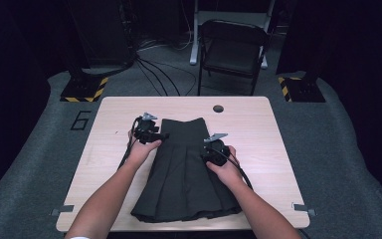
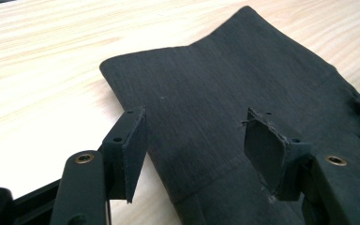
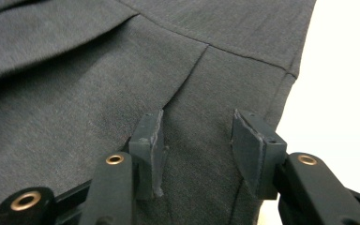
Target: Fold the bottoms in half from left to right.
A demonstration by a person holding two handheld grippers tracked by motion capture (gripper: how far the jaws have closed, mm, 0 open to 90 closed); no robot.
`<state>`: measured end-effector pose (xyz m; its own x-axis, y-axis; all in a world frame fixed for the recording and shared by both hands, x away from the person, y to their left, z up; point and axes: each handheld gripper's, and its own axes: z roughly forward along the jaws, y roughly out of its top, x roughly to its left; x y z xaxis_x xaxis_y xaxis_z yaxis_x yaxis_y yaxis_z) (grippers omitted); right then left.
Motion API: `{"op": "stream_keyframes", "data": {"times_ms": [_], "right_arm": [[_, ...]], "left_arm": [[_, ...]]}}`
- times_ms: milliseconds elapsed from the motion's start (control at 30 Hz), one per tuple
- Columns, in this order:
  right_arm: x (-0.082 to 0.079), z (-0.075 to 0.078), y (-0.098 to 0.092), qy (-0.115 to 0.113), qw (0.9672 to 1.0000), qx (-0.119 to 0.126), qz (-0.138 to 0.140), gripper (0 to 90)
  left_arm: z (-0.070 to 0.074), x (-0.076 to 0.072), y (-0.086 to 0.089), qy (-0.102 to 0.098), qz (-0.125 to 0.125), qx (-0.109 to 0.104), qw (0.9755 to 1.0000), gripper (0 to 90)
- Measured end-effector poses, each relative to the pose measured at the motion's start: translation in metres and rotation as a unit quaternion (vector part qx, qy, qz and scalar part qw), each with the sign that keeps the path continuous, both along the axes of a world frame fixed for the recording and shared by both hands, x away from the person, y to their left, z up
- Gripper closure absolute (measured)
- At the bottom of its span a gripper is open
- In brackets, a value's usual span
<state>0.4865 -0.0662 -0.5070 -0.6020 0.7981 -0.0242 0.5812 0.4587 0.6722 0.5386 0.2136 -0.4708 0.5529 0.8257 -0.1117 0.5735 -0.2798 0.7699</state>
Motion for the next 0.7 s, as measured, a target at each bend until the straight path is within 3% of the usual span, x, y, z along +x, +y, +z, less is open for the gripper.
{"op": "stream_keyframes", "data": {"times_ms": [67,200,300,400,700], "right_arm": [[0.0,-0.001,0.0,-0.008,1.0,0.0,0.005,54.3],[-0.001,-0.003,-0.002,-0.007,0.9999,0.015,0.001,54.7],[-0.001,-0.003,-0.002,-0.005,0.9999,0.016,0.002,54.8],[0.0,-0.003,-0.003,-0.006,0.9999,0.016,0.004,54.8],[-0.001,-0.004,-0.004,-0.011,0.9997,0.02,0.002,55.1]], "left_arm": [[-0.003,0.004,0.0,0.005,0.007,-0.007,0.9999,41.1],[-0.011,0.009,-0.001,0.014,0.01,0.007,0.9998,40.7],[-0.017,0.013,-0.005,0.018,0.016,0.007,0.9997,39.9],[-0.022,0.016,-0.008,0.021,0.018,0.022,0.9994,37.8],[-0.031,0.025,-0.01,0.034,0.037,0.014,0.9986,33.9]]}}
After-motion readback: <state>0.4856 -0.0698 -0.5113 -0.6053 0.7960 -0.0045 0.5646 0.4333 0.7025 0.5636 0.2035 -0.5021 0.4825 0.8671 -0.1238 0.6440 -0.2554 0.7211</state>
